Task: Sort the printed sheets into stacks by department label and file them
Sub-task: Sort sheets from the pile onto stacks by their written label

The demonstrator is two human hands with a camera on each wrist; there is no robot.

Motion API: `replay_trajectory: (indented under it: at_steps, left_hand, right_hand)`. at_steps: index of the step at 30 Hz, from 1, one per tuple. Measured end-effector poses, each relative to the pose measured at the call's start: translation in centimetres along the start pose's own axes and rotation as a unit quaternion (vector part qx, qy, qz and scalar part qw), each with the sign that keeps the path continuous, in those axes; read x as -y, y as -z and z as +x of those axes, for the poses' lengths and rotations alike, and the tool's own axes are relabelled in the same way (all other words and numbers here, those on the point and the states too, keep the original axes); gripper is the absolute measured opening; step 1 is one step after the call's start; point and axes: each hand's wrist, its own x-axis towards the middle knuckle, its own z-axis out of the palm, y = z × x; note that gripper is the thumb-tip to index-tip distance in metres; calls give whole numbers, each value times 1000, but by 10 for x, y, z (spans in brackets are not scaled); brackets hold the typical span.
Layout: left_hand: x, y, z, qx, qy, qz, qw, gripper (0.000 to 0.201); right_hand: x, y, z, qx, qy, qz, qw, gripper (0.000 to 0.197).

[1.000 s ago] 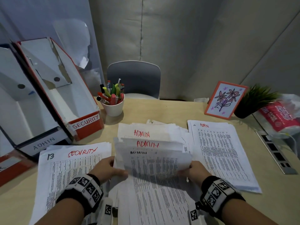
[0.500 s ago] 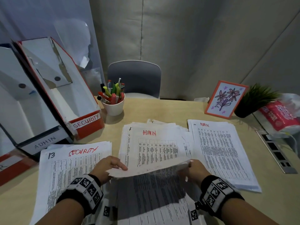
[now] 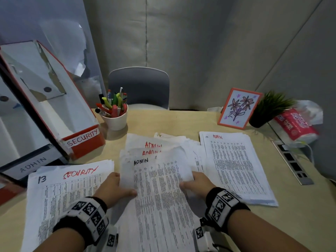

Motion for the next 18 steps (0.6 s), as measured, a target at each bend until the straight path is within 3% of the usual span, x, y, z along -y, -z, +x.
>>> replay_trajectory:
  at_steps: [4, 5, 9, 11, 14, 18]
  left_hand:
    - [-15, 10, -6, -77, -29, 8, 997, 91]
    - [-20, 15, -8, -83, -48, 0, 995, 85]
    - [-53, 29, -29, -59, -134, -72, 987, 16]
    - [-68, 33, -40, -56, -165, -125, 977, 19]
    - [-88, 38, -49, -114, -198, -212, 950, 23]
    - [-107, 38, -57, -183, -286, -204, 918, 26]
  right_hand:
    - [1, 5, 1, -19, 17, 62, 998, 18]
    - [3, 7, 1, -21, 25, 84, 996, 23]
    - [18, 22, -2, -27, 81, 182, 980, 50]
    - [31, 29, -10, -9, 127, 187, 974, 49]
    - [53, 37, -28, -72, 200, 174, 962, 24]
    - [71, 37, -47, -126, 294, 185, 929, 21]
